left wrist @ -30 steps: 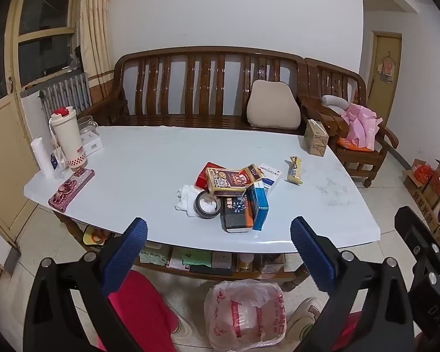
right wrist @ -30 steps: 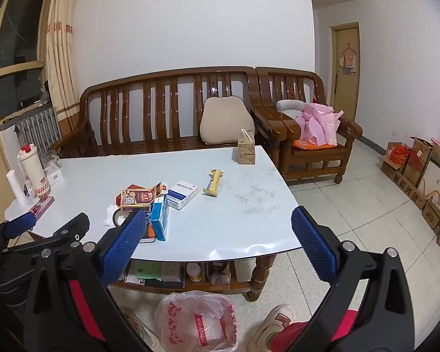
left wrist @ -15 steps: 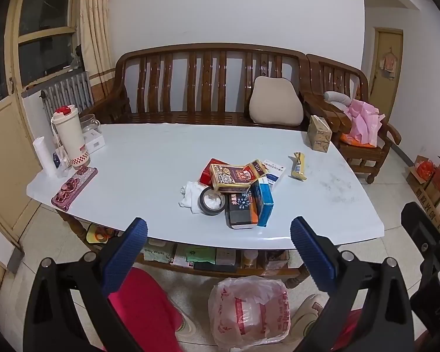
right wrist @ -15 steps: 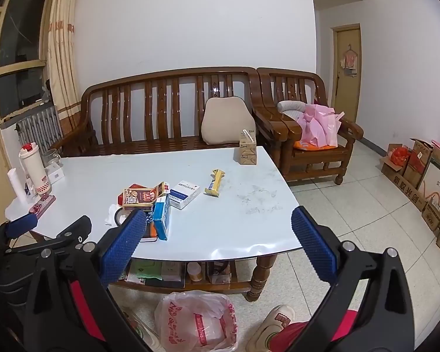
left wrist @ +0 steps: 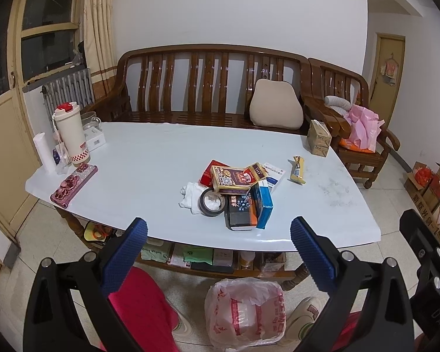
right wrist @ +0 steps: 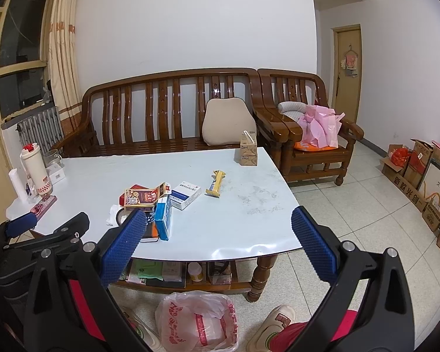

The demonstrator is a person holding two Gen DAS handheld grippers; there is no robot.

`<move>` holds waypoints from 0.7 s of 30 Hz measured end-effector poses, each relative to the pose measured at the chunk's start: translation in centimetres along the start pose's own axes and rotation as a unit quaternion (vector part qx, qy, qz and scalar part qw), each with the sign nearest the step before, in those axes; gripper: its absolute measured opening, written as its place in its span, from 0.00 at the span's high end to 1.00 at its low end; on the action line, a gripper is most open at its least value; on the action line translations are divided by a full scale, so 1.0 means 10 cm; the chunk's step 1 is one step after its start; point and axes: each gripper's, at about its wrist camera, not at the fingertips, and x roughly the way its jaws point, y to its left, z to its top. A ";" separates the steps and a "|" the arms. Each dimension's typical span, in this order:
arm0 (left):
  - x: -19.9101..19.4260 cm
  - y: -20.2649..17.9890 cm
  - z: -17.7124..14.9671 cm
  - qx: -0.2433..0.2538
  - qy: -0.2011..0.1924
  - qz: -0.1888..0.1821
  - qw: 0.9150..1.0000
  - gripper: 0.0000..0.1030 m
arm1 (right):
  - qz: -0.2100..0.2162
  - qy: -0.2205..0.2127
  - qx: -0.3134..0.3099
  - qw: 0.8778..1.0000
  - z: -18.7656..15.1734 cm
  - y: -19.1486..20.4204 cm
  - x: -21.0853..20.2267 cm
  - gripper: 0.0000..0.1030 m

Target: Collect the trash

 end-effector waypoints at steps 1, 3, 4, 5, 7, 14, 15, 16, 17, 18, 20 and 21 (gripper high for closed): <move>0.00 0.00 0.00 -0.001 0.000 0.000 1.000 0.07 | 0.001 0.000 -0.001 1.000 0.01 0.00 -0.01 0.06; 0.00 0.01 -0.01 0.000 0.003 -0.001 1.000 0.07 | 0.001 0.000 -0.003 1.000 0.02 0.00 -0.02 0.06; 0.01 0.01 0.00 0.001 0.005 0.000 1.000 0.07 | 0.001 -0.001 -0.003 1.000 0.01 0.01 -0.02 0.06; 0.01 0.00 0.00 0.003 0.006 0.000 1.000 0.07 | 0.001 -0.001 -0.003 1.000 0.02 0.01 -0.02 0.06; 0.02 0.01 0.00 0.004 0.008 -0.002 1.000 0.07 | 0.002 -0.001 -0.003 1.000 0.01 0.01 -0.02 0.06; 0.00 -0.01 -0.02 0.015 0.007 -0.002 1.000 0.07 | 0.003 -0.001 -0.003 1.000 0.03 0.00 -0.02 0.06; 0.00 -0.02 -0.02 0.015 0.007 -0.002 1.000 0.07 | 0.003 -0.001 -0.003 1.000 0.02 0.00 -0.01 0.06; -0.01 -0.02 -0.02 0.015 0.007 -0.002 1.000 0.07 | 0.003 -0.001 -0.004 1.000 0.02 0.00 -0.01 0.06; -0.01 -0.02 -0.02 0.015 0.007 -0.002 1.000 0.07 | 0.003 -0.001 -0.004 1.000 0.02 0.00 -0.01 0.06; -0.01 -0.02 -0.02 0.016 0.008 -0.003 1.000 0.07 | 0.003 0.000 -0.004 1.000 0.02 0.00 -0.01 0.06; -0.01 -0.02 -0.03 0.016 0.008 -0.001 1.000 0.07 | 0.003 0.000 -0.005 1.000 0.02 0.00 0.00 0.06; -0.01 -0.02 -0.03 0.016 0.008 -0.002 1.000 0.07 | 0.004 -0.001 -0.005 1.000 0.02 0.00 0.00 0.06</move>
